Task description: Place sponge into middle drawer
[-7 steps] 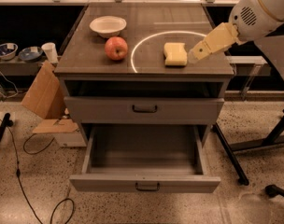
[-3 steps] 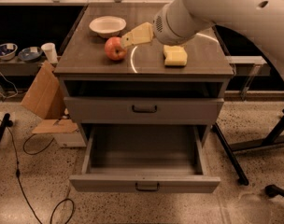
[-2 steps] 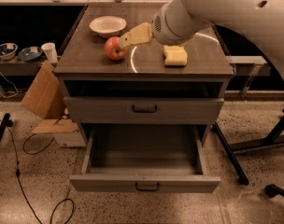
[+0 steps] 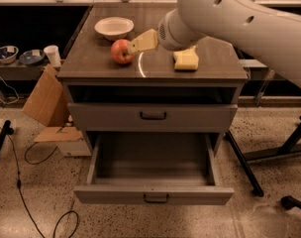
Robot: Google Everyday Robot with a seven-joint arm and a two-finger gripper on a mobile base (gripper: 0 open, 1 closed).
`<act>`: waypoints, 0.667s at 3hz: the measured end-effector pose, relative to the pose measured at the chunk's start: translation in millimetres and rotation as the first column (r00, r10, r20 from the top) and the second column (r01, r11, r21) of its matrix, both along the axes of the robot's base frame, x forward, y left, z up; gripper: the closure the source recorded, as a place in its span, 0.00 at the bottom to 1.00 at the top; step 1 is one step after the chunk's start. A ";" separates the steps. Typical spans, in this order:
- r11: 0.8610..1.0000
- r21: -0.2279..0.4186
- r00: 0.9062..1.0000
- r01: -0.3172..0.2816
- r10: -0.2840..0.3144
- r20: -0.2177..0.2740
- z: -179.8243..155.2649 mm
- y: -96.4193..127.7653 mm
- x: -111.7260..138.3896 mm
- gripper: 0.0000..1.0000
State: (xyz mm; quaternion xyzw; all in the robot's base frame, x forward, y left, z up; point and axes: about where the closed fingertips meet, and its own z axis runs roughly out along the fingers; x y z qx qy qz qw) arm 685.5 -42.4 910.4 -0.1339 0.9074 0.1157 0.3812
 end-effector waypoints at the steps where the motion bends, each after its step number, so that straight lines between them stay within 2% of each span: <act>1: 0.997 -0.069 0.999 0.041 -0.040 0.020 -21.0 -10.0 25.6 0.00; 2: 0.986 -0.148 0.997 0.080 -0.076 0.033 -41.2 -21.4 49.3 0.00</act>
Offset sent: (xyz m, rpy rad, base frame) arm 0.0821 -0.0397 -0.0677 -0.2647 -0.0402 -0.1307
